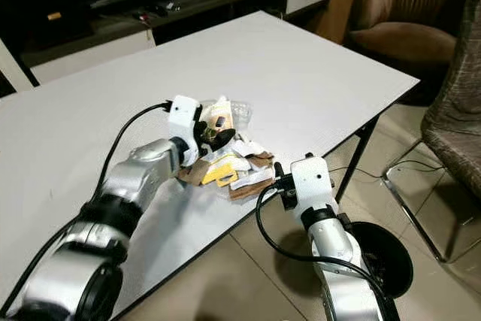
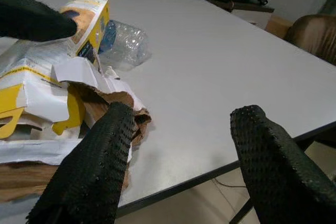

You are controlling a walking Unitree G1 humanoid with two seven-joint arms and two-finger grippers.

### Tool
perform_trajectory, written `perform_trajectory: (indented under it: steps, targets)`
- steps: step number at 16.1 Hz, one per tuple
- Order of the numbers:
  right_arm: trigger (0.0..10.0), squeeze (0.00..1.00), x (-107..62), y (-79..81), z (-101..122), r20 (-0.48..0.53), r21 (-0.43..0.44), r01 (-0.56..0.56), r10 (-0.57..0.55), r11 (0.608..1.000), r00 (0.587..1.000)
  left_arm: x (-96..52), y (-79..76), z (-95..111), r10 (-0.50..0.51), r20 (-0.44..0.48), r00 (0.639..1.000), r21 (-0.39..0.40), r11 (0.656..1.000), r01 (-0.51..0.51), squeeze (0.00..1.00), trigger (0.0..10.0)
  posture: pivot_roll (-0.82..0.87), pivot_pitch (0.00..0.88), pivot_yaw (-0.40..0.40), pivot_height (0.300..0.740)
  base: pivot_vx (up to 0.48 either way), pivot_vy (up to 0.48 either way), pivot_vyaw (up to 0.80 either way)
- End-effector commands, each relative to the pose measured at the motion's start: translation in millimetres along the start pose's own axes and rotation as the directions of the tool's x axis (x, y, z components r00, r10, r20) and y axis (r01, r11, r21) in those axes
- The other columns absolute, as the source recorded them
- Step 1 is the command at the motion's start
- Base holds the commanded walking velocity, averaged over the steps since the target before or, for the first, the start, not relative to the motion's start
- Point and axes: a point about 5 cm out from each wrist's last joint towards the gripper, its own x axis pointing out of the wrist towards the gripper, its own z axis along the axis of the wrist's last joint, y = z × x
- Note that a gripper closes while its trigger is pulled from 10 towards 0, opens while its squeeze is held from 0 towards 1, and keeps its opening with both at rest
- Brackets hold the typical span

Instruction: Picking trash to rubbish bin

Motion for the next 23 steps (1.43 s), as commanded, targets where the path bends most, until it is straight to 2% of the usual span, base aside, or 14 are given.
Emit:
perform_trajectory:
  steps: [1, 4, 8, 10, 11, 12, 13, 14, 23]
  targets:
    - [10.0, 0.00, -2.4, -1.4, 2.8, 0.004, -0.002, 0.006, -0.006, 1.000, 1.000, 4.3, -1.1, 5.4, 0.020, 0.000, 1.000, 0.022, 1.000, -0.020, 1.00, 10.0, -0.10, 0.000, 0.054, 0.740, 0.000, 0.000, 0.00]
    - [10.0, 0.00, -2.6, -1.5, 3.6, 0.002, -0.005, 0.008, -0.008, 1.000, 1.000, 8.8, 3.3, -1.9, 0.110, -0.048, 0.993, 0.118, 0.988, -0.103, 1.00, 10.0, -0.10, 0.000, 0.057, 0.740, 0.000, 0.000, 0.00]
    - [10.0, 0.00, -2.2, 0.2, 3.7, 0.000, -0.005, 0.006, -0.006, 1.000, 1.000, 10.2, 6.6, -14.0, 0.148, -0.101, 0.984, 0.133, 0.982, -0.134, 1.00, 10.0, -0.10, 0.000, 0.058, 0.740, 0.000, 0.000, 0.00]
    - [10.0, 0.00, -1.9, -0.1, 3.7, 0.000, -0.005, 0.007, -0.007, 1.000, 1.000, 9.9, 7.7, -19.0, 0.155, -0.122, 0.980, 0.147, 0.980, -0.136, 0.96, 10.0, -0.11, 0.000, 0.060, 0.740, 0.000, 0.000, 0.00]
    - [10.0, 0.00, -2.2, -0.4, 3.7, -0.001, -0.006, 0.008, -0.008, 1.000, 1.000, 9.8, 8.2, -20.8, 0.158, -0.129, 0.979, 0.151, 0.979, -0.138, 0.00, 10.0, -0.11, 0.000, 0.060, 0.740, 0.000, 0.000, 0.00]
    - [10.0, 0.00, -2.3, -0.9, 3.7, -0.001, -0.006, 0.010, -0.010, 1.000, 1.000, 9.7, 9.1, -23.1, 0.165, -0.137, 0.977, 0.162, 0.977, -0.142, 0.00, 9.6, -0.11, 0.000, 0.062, 0.740, 0.000, 0.000, 0.00]
    - [10.0, 0.00, -2.2, -1.1, 3.8, -0.001, -0.007, 0.012, -0.012, 1.000, 1.000, 9.1, 10.3, -25.8, 0.167, -0.144, 0.975, 0.166, 0.976, -0.143, 0.00, 4.5, -0.11, 0.000, 0.063, 0.740, 0.000, 0.000, 0.00]
    - [10.0, 0.00, -2.0, -1.1, 3.9, -0.001, -0.007, 0.013, -0.013, 1.000, 1.000, 8.6, 11.2, -27.4, 0.169, -0.147, 0.975, 0.168, 0.975, -0.143, 0.00, 0.0, -0.11, 0.000, 0.065, 0.740, 0.000, 0.000, 0.00]
    - [10.0, 0.00, -0.2, 0.7, 3.0, -0.002, -0.004, 0.013, -0.013, 1.000, 1.000, 3.9, 18.0, -39.8, 0.164, -0.185, 0.969, 0.170, 0.977, -0.132, 0.00, 0.0, -0.10, 0.000, 0.067, 0.740, 0.000, 0.000, 0.00]
